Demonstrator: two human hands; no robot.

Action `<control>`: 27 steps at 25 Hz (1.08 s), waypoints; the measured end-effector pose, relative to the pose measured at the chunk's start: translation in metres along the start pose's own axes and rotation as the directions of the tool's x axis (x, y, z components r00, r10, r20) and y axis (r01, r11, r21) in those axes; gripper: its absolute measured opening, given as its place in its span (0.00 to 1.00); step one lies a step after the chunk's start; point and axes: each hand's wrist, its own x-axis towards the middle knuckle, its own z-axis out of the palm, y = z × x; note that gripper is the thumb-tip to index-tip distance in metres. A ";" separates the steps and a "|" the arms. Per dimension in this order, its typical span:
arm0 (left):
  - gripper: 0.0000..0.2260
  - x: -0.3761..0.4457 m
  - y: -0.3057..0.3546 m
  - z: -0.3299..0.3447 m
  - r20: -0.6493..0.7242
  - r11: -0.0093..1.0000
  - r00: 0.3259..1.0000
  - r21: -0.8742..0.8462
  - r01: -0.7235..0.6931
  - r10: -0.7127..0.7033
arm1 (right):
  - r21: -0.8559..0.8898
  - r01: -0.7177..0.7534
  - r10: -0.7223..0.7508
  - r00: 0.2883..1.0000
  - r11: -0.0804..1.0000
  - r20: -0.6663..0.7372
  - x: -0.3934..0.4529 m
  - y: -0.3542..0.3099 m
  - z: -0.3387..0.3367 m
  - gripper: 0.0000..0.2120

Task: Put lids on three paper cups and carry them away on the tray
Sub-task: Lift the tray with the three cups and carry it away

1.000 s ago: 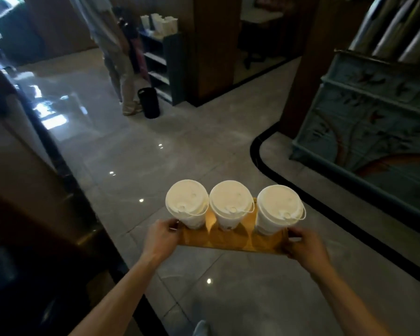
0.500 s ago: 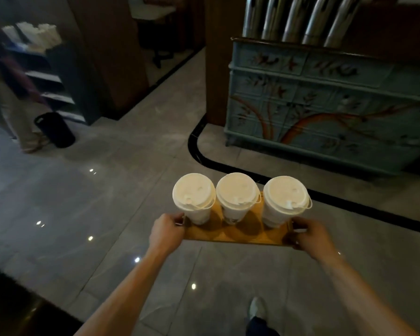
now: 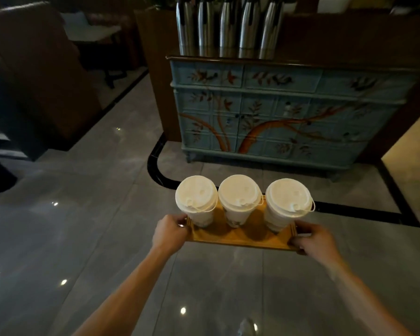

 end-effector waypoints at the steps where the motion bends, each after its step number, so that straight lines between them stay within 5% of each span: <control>1: 0.16 0.009 0.015 0.009 0.002 1.000 1.000 0.006 0.000 0.000 | -0.002 0.002 -0.002 1.000 1.000 0.002 0.012 0.001 -0.013 0.21; 13: 0.20 0.119 0.141 0.100 0.102 0.988 0.991 0.112 -0.102 0.091 | -0.065 -0.072 0.063 0.990 0.995 -0.124 0.121 0.029 -0.129 0.22; 27: 0.10 0.306 0.231 0.146 0.252 0.976 0.955 0.109 -0.189 0.157 | 0.088 -0.166 0.182 0.954 0.982 -0.236 0.269 0.003 -0.172 0.18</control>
